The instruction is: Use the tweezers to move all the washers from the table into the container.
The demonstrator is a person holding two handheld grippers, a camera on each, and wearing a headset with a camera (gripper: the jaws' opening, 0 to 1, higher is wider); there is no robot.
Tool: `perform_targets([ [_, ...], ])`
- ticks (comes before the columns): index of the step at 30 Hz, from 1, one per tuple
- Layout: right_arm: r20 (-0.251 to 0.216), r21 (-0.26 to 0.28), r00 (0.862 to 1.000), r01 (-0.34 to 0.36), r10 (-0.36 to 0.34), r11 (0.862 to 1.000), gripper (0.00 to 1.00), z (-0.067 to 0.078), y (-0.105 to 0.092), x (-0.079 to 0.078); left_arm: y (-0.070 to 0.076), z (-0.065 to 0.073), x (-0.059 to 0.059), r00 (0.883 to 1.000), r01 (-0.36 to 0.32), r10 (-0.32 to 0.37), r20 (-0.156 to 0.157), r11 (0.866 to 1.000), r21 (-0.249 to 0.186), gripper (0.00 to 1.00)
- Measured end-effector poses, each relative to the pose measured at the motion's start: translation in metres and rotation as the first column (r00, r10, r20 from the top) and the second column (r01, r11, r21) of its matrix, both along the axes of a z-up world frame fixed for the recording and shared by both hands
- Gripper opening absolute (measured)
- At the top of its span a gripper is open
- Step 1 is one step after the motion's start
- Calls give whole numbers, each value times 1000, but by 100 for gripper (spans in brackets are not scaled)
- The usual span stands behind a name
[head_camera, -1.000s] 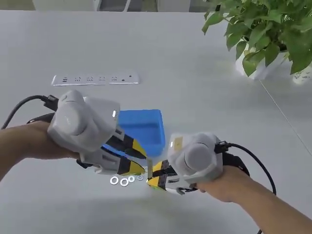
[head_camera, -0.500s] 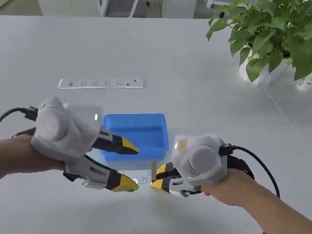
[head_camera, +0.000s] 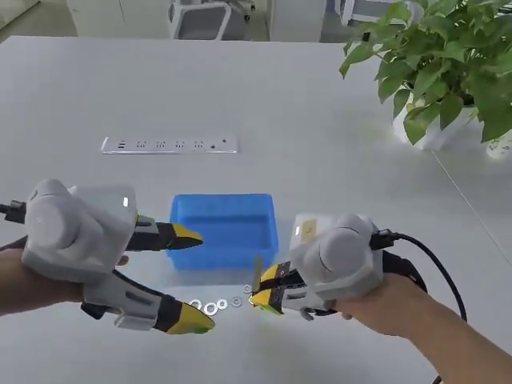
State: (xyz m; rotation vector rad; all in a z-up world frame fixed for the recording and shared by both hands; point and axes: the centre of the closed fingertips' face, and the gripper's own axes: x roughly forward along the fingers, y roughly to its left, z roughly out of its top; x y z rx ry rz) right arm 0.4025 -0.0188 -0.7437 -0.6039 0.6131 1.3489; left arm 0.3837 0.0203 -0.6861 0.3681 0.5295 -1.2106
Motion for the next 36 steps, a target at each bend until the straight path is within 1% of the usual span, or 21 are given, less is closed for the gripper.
perform_targets([
  [2, 4, -3, 1000, -7, 7, 1000, 8, 5, 0, 0, 2, 2, 1, 1000, -19, 19, 9, 1000, -9, 74],
  [6, 15, 1, 1000, -18, 18, 1000, 8, 16, 2, 2, 6, 4, 2, 999, -48, 49, 5, 999, -21, 78],
  [7, 15, 13, 1000, -17, 17, 1000, 8, 21, 3, 3, 7, 5, 2, 998, -63, 63, 1, 998, -25, 80],
  [9, 8, 31, 1000, -13, 13, 999, 8, 29, 5, 5, 9, 5, 2, 997, -76, 76, 1, 997, -25, 82],
  [11, 17, 34, 1000, -16, 15, 999, 8, 34, 6, 7, 11, 5, 1, 996, -86, 86, 3, 996, -28, 83],
  [14, 22, 37, 1000, -22, 21, 999, 8, 41, 8, 11, 13, 6, -1, 995, -101, 101, -4, 994, -36, 87],
  [19, 35, 32, 999, -30, 29, 999, 8, 48, 10, 18, 17, 5, -2, 993, -122, 122, -8, 992, -35, 91],
  [25, 39, 33, 998, -44, 42, 999, 8, 55, 14, 27, 22, 7, -4, 988, -152, 151, -10, 987, -46, 96],
  [30, 44, 39, 998, -48, 47, 998, 8, 59, 17, 38, 25, 8, -6, 985, -172, 171, -16, 984, -55, 98],
  [34, 50, 43, 998, -51, 49, 998, 8, 61, 20, 48, 29, 8, -6, 982, -188, 187, -13, 981, -55, 99],
  [36, 50, 57, 998, -50, 47, 997, 8, 61, 22, 54, 30, 9, -6, 981, -194, 194, -10, 979, -58, 99],
])
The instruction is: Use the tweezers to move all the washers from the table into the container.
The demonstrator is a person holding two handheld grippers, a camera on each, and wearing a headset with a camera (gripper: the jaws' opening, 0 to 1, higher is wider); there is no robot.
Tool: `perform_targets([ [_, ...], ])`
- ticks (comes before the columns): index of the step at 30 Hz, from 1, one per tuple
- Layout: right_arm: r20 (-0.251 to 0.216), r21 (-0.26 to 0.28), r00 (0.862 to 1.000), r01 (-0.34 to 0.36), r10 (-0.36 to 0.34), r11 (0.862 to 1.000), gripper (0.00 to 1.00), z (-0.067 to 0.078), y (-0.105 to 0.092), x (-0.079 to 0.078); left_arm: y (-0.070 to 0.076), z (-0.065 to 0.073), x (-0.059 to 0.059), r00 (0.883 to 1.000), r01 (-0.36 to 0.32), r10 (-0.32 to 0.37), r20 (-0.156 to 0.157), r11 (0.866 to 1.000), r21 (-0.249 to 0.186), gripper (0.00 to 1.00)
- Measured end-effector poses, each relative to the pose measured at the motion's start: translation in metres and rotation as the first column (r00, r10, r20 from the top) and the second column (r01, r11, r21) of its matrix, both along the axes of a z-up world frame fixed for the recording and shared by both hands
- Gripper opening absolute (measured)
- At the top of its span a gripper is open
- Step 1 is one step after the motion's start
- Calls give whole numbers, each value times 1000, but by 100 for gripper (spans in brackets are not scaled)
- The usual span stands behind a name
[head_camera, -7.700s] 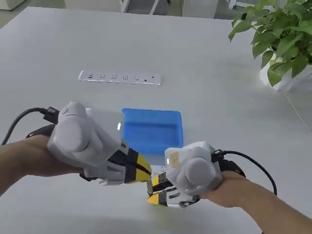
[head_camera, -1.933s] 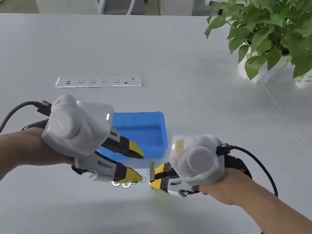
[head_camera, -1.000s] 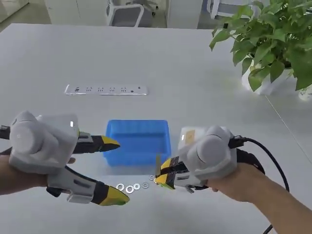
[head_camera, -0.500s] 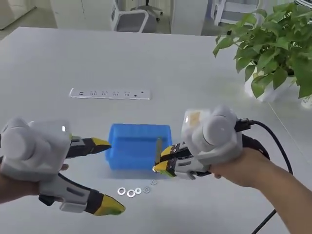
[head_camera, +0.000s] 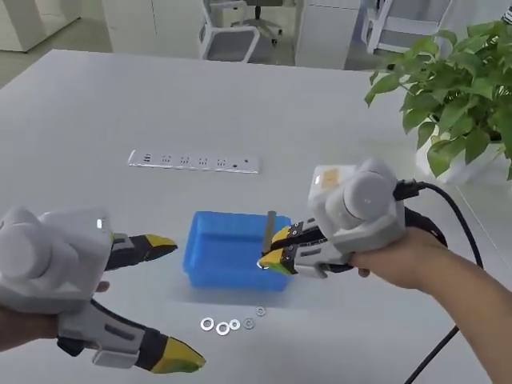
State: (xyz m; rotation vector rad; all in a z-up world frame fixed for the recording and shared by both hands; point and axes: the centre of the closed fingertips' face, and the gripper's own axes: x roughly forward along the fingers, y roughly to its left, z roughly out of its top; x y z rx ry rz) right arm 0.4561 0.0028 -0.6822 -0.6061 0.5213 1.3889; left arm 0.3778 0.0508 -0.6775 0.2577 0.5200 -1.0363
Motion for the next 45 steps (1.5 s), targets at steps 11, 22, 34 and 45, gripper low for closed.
perform_targets([
  [11, 18, -4, 999, -26, 27, 1000, 8, -14, 10, 21, 4, -2, 2, 1000, -20, 20, -4, 1000, -8, 99],
  [22, -15, -20, 999, -51, 51, 998, 8, -38, 14, 35, 4, -6, 2, 1000, -17, 17, -14, 1000, -7, 99],
  [34, -35, -24, 997, -67, 66, 997, 9, -60, 19, 44, 6, -3, 10, 999, -34, 34, -15, 999, -27, 99],
  [45, -57, -38, 996, -74, 72, 997, 9, -78, 18, 49, 3, -5, 22, 999, -35, 34, -18, 999, -32, 99],
])
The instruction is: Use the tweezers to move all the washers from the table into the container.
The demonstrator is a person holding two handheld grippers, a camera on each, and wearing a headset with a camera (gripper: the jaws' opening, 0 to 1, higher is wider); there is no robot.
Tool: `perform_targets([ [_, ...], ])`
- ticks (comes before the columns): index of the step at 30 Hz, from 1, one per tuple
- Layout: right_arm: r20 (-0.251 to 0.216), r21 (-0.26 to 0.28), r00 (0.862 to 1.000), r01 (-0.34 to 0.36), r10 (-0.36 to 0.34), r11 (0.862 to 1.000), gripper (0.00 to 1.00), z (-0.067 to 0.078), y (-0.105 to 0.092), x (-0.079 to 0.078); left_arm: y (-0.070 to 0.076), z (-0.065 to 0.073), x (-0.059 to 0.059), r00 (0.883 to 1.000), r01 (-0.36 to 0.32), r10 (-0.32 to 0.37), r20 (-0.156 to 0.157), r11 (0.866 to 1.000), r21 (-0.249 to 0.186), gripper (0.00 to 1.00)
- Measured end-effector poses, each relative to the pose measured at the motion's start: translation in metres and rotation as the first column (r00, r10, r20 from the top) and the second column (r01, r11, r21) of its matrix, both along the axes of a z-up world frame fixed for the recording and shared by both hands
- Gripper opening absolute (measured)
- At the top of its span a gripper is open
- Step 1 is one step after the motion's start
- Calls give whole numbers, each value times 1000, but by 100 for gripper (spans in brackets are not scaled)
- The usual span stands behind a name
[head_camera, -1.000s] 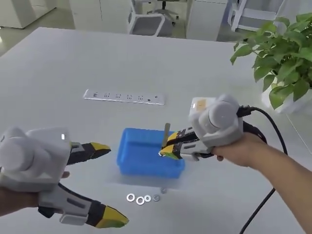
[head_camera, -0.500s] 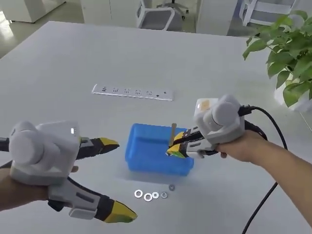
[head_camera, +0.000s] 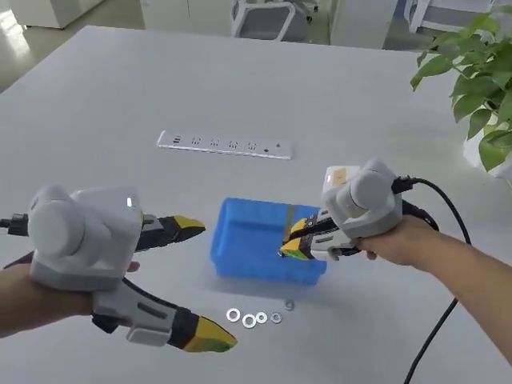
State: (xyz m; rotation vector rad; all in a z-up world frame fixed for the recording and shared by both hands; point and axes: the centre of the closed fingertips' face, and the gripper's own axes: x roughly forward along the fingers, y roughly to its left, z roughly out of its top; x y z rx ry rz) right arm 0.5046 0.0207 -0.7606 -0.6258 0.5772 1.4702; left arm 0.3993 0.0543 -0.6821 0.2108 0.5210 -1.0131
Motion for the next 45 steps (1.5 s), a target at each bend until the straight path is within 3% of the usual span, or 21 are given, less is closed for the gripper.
perform_targets([
  [7, -10, -7, 1000, 0, 0, 1000, 9, -7, 0, 1, -5, 1, 11, 1000, 12, -12, 1, 1000, 4, 93],
  [10, -11, -13, 1000, -4, 4, 1000, 9, -9, -1, 0, -5, 3, 21, 999, 9, -10, 39, 1000, 27, 86],
  [20, -9, -14, 1000, -7, 7, 1000, 9, -12, -1, 0, -16, 9, 63, 994, 16, -22, 106, 998, 55, 59],
  [36, 7, -17, 1000, -23, 23, 1000, 9, -11, -4, -1, -39, -7, 91, 988, 117, -128, 90, 986, 120, 30],
  [45, 13, -19, 999, -35, 35, 999, 9, -12, -5, -1, -52, -10, 96, 979, 170, -182, 89, 977, 128, 23],
])
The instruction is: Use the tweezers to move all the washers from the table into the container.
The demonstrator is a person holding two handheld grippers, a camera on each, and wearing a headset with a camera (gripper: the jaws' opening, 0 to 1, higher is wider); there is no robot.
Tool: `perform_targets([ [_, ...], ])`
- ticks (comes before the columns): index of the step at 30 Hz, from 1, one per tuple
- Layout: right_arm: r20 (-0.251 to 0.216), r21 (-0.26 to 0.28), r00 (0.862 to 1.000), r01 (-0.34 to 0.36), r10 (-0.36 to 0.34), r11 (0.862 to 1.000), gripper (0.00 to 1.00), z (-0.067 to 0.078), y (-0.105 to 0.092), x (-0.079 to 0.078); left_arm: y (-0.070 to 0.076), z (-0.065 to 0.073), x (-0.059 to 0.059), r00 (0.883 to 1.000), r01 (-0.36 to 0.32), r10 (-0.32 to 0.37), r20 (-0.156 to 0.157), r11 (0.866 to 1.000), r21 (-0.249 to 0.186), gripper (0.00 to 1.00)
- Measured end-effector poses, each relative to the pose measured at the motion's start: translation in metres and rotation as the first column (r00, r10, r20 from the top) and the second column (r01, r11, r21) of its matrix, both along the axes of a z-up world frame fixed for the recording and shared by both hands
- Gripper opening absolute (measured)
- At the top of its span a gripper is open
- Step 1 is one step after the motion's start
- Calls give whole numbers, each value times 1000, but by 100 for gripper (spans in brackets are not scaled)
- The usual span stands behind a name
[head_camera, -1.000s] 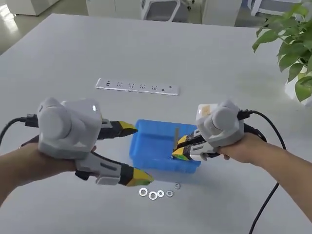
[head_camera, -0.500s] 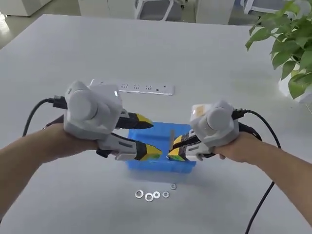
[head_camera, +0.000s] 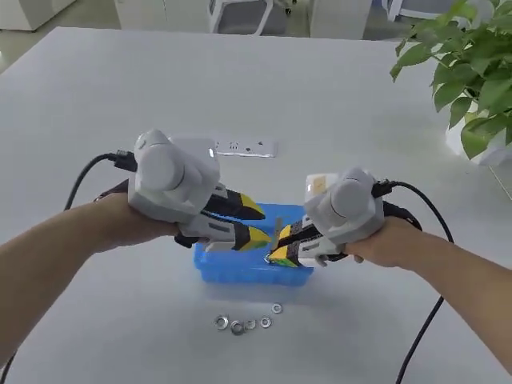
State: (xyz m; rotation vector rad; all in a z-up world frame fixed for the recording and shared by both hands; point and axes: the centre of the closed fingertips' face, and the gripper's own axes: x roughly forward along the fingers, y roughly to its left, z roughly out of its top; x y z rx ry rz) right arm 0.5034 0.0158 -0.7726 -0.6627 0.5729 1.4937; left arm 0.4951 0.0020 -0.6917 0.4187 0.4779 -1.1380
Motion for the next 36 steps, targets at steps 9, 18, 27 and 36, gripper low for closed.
perform_targets([
  [9, 10, -4, 1000, -16, 16, 1000, 9, 0, 0, 0, -13, 1, 6, 999, 37, -37, 14, 999, 9, 16],
  [18, 12, -8, 1000, -24, 24, 1000, 10, -1, -1, -1, -19, 1, 3, 996, 81, -82, 24, 996, 25, 7],
  [27, 17, -19, 1000, -7, 7, 1000, 12, -1, -2, 2, -19, 1, 4, 996, 82, -83, 24, 996, 26, 6],
  [36, 26, -10, 999, 29, -29, 1000, 18, 6, -7, 4, -18, 2, 4, 997, 81, -82, 17, 996, 27, 5],
])
